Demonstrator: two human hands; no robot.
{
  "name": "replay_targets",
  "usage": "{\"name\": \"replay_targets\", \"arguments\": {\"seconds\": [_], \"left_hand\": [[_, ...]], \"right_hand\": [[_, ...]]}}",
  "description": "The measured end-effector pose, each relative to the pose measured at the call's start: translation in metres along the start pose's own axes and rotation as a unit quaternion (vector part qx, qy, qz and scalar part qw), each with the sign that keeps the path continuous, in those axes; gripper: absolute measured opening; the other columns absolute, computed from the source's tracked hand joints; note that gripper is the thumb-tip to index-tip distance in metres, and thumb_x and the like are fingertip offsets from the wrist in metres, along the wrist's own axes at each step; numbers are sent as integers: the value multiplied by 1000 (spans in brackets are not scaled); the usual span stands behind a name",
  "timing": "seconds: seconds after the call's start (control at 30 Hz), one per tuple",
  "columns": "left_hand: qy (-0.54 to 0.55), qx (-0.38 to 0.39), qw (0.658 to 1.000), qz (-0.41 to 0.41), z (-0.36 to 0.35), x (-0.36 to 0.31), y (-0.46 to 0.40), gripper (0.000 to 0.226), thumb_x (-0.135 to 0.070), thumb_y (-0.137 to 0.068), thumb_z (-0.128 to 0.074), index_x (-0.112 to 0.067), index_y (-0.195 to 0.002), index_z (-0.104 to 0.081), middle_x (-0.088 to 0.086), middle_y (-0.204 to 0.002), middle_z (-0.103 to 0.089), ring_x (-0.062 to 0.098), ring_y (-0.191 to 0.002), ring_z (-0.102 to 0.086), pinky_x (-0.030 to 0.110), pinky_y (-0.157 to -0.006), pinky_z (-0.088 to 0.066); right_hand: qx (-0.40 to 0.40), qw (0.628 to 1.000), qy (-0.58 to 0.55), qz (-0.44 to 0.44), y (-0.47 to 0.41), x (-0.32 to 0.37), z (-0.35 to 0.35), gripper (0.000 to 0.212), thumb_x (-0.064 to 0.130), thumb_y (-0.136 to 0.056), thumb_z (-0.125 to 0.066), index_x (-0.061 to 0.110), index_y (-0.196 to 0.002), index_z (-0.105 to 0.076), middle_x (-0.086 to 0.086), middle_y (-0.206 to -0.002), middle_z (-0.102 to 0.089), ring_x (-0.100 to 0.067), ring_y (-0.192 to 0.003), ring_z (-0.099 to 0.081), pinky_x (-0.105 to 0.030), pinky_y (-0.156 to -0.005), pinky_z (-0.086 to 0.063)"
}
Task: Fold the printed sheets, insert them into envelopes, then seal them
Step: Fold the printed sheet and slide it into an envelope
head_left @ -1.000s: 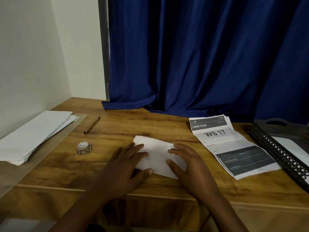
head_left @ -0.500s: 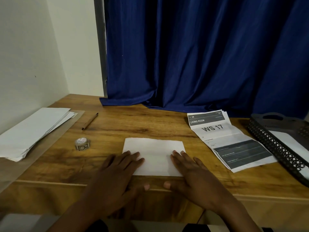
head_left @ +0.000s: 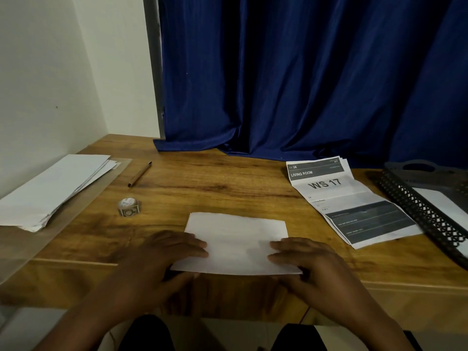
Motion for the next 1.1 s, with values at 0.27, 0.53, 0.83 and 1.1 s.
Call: {"name": "replay_targets", "arguments": {"seconds": [0.27,0.53,0.83,1.1], "left_hand": [[124,-68,986,90,15,8,-40,57,-68,-82,-59,-63,-136,-41,-39,-116,-63,-16,-108,-58,11,-77,-53],[90,-106,981,132,-16,22,-67,78,-56,-85,-71,-47,-150,-29,-27,-140,-42,-5,-127,-42,28,-104,-42],[-33,-25,995,91,-22,10,-66,62,-50,-101,-48,-34,-157,-27,-12,-164,-25,9,-151,-20,37,-123,-19],[-164,143,975,51,-31,9,-73,74,-65,-97,-7,-30,-161,8,-16,-166,16,3,-150,27,39,-124,16]], "right_hand": [[-85,959,-241,-122,-25,-6,9,46,66,-75,-69,59,-120,-61,6,-100,-73,-17,-82,-72,-44,-66,-63],[-154,965,-128,-171,-52,-21,-19,76,54,-78,-78,48,-142,-39,14,-137,-52,-4,-119,-52,-34,-93,-54],[-126,982,-15,-141,-52,-20,-25,65,54,-85,-70,41,-143,-45,10,-143,-49,-9,-127,-42,-28,-91,-42],[-30,996,78,-14,-69,52,-43,69,62,-98,-19,27,-156,-29,5,-167,-22,-14,-154,-13,-36,-122,-10]]}}
Point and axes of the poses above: each hand's wrist, its own y-axis away from the middle knuckle, its own z-axis out of the back of the hand, x = y × z, the point moved 2 cm from there along -y, towards the middle knuckle
